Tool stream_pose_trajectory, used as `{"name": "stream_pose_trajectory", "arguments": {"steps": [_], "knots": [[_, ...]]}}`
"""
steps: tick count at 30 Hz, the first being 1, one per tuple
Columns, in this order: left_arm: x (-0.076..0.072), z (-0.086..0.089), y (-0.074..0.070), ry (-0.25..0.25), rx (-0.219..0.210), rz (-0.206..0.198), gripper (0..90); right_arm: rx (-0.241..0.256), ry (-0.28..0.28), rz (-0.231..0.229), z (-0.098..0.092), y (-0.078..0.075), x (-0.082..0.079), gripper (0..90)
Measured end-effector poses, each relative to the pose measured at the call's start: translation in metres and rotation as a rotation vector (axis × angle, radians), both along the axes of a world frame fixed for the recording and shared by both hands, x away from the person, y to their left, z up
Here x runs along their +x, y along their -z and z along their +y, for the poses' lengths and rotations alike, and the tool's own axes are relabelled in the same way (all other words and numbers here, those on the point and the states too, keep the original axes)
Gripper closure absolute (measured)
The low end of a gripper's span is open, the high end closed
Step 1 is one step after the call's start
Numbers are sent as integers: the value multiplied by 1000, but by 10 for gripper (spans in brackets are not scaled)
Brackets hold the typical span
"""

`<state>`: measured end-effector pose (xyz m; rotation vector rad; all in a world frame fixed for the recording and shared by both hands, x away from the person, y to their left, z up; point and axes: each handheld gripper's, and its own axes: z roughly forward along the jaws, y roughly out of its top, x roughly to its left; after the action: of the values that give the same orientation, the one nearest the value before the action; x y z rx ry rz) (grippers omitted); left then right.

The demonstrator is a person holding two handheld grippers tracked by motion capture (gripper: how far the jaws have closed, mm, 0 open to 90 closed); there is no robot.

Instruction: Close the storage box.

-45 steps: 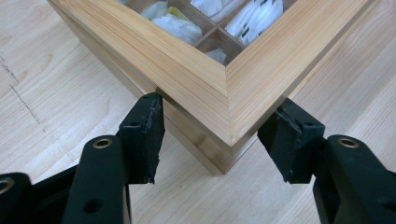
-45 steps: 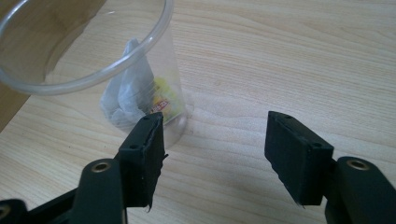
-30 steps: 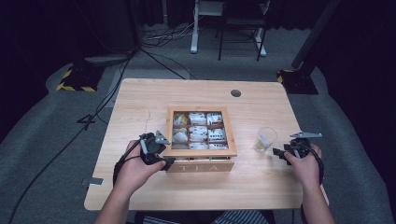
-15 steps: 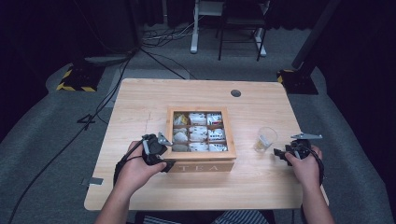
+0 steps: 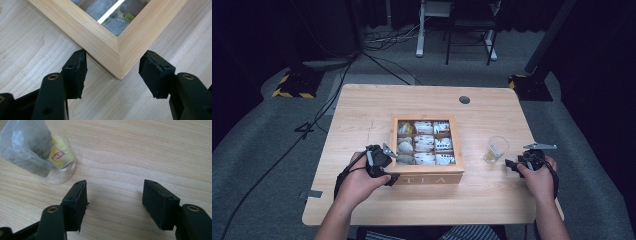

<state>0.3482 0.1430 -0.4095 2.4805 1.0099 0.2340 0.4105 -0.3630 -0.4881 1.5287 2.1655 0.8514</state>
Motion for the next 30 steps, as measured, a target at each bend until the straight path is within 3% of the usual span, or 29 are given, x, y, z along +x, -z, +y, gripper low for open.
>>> {"name": "stream_pose_trajectory", "arguments": {"steps": [11,18,20,23,30], "knots": [[0,-2,2,-3,17,12,397,-4,0,-11,1,1,0,363],[-1,1,4,-4,-16,9,377,0,-2,-7,0,1,2,362],[-3,4,1,-23,-64,-12,328,2,-3,-7,0,1,3,360],[-7,10,-6,-39,-105,-49,311,7,-6,-12,0,1,5,358],[-11,26,-19,-62,-170,-170,272,15,-5,-29,-1,3,6,350]]}}
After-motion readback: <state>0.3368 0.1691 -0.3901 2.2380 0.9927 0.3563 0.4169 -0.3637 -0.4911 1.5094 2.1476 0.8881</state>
